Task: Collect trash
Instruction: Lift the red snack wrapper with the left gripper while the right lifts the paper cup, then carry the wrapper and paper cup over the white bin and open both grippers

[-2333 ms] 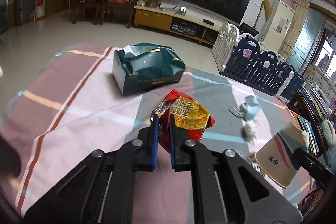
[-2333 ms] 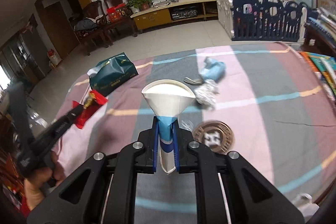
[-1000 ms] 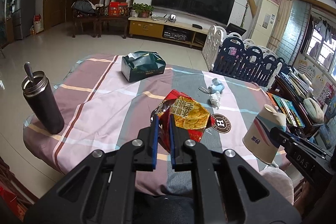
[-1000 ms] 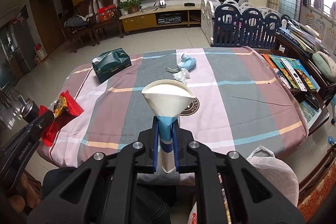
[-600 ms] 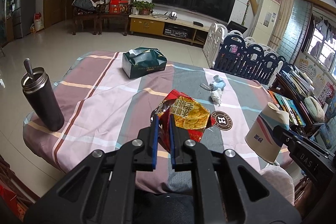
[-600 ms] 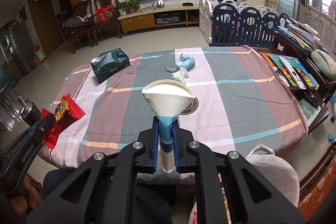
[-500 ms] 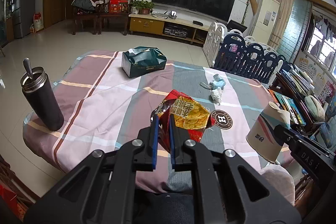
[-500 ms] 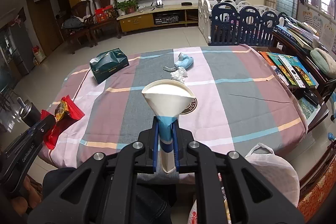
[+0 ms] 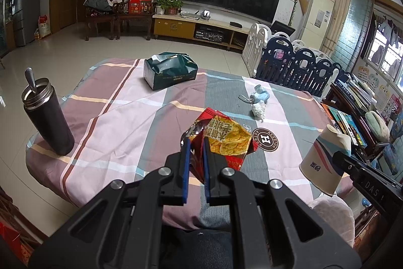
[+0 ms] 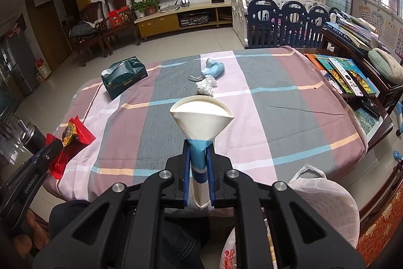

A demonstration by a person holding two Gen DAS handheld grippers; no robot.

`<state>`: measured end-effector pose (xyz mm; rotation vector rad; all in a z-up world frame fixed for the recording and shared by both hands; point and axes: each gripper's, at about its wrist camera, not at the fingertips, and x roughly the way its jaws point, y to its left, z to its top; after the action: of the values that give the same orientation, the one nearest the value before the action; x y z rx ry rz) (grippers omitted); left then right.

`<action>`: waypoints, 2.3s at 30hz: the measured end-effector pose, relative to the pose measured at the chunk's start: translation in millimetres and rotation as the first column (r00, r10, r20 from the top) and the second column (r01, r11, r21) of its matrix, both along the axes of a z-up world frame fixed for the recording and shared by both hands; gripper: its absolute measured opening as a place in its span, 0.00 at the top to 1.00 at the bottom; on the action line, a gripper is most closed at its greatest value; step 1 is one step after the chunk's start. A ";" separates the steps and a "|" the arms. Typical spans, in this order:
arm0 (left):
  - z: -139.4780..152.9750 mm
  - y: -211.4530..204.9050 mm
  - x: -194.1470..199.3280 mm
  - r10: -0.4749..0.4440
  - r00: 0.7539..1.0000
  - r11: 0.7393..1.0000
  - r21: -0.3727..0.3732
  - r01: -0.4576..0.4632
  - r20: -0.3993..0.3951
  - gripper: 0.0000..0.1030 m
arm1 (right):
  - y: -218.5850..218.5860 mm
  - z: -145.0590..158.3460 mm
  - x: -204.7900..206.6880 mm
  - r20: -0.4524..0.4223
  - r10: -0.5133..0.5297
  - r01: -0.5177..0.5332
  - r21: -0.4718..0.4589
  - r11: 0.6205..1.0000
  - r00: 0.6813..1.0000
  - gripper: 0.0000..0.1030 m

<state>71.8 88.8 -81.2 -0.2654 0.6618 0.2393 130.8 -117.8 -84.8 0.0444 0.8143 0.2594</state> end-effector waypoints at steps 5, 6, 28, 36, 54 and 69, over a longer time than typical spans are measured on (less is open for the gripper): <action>0.0 0.1 0.1 0.000 1.000 1.000 0.001 0.000 0.000 0.90 | 2.3 -2.1 -1.5 -0.002 0.009 -0.009 -0.003 1.000 1.000 0.88; 0.0 0.1 0.1 0.000 1.000 1.000 0.000 0.000 0.000 0.90 | 1.6 -1.9 -1.5 -0.002 0.008 -0.008 -0.003 1.000 1.000 0.88; 13.3 -76.2 -8.4 -0.221 0.975 0.975 0.009 0.221 0.007 0.90 | -149.3 2.6 -51.8 -0.025 -0.193 0.190 -0.110 0.976 0.981 0.88; 7.6 -123.3 -12.6 -0.382 0.924 0.924 -0.034 0.381 -0.015 0.90 | -184.1 -36.1 -72.0 -0.150 -0.218 0.203 -0.108 0.973 0.964 0.87; -62.5 -248.5 -24.1 -0.775 0.604 0.631 -0.178 0.755 -0.186 0.89 | -250.3 -55.9 -69.4 -0.267 -0.320 0.351 0.077 0.933 0.909 0.46; -66.7 -251.4 -21.9 -0.754 0.615 0.651 -0.143 0.745 -0.231 0.39 | -251.6 -63.0 -64.3 -0.268 -0.331 0.363 0.080 0.928 0.905 0.43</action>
<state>49.9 -162.6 -147.9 0.0401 1.0002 -0.5727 66.5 -369.5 -147.8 0.3475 1.0237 -0.0357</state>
